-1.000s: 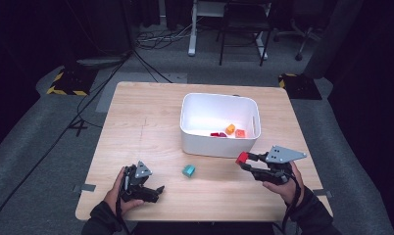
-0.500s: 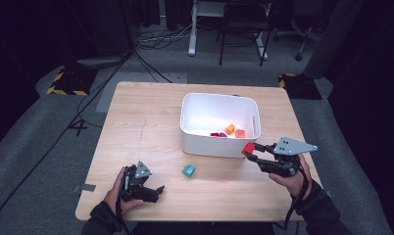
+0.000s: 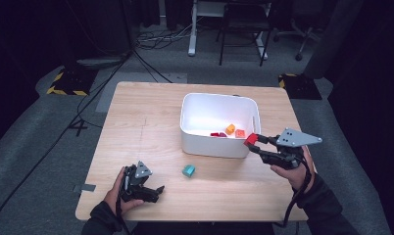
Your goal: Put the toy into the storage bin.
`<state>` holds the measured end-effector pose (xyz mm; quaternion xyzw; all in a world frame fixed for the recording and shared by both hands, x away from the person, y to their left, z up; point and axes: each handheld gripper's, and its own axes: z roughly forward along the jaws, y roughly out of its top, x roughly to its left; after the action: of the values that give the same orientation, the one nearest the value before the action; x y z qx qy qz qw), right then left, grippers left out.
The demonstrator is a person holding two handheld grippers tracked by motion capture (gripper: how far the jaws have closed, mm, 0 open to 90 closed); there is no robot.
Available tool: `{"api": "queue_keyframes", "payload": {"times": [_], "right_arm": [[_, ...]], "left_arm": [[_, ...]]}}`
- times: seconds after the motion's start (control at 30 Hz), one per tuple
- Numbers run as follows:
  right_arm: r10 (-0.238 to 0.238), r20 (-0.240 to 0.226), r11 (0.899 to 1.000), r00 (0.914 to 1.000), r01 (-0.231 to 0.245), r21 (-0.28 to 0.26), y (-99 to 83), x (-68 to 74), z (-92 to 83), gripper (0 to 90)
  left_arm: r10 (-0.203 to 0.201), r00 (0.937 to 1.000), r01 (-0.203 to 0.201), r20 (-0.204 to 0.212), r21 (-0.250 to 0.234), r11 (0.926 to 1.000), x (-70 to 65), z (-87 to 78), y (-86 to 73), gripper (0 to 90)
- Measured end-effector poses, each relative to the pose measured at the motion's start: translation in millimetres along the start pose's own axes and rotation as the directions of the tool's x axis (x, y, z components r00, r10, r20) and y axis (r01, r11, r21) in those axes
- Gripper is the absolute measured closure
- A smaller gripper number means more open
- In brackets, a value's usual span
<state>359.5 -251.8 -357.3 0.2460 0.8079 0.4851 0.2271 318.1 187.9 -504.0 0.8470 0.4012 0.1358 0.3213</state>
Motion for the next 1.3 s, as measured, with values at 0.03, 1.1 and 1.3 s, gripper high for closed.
{"api": "queue_keyframes", "payload": {"times": [0.03, 1.1, 1.3], "right_arm": [[0.000, 0.000, 1.000, 1.0000, 0.000, -0.002, 1.4, -0.3, 0.3, 59.1], [0.052, 0.088, 0.998, 0.9948, -0.054, 0.023, 31.4, -25.5, 35.9, 59.2], [0.048, 0.096, 0.998, 0.9942, -0.052, 0.040, 33.0, -29.6, 45.7, 59.2]], "left_arm": [[0.000, 1.0000, 0.000, 0.001, 0.000, 1.0000, 0.0, 0.1, 0.0, 0.4], [-0.001, 1.0000, 0.001, 0.003, 0.001, 1.0000, -0.1, 0.1, 0.0, 0.5], [0.000, 1.0000, 0.000, 0.001, 0.000, 1.0000, 0.0, 0.1, 0.0, 0.4]]}}
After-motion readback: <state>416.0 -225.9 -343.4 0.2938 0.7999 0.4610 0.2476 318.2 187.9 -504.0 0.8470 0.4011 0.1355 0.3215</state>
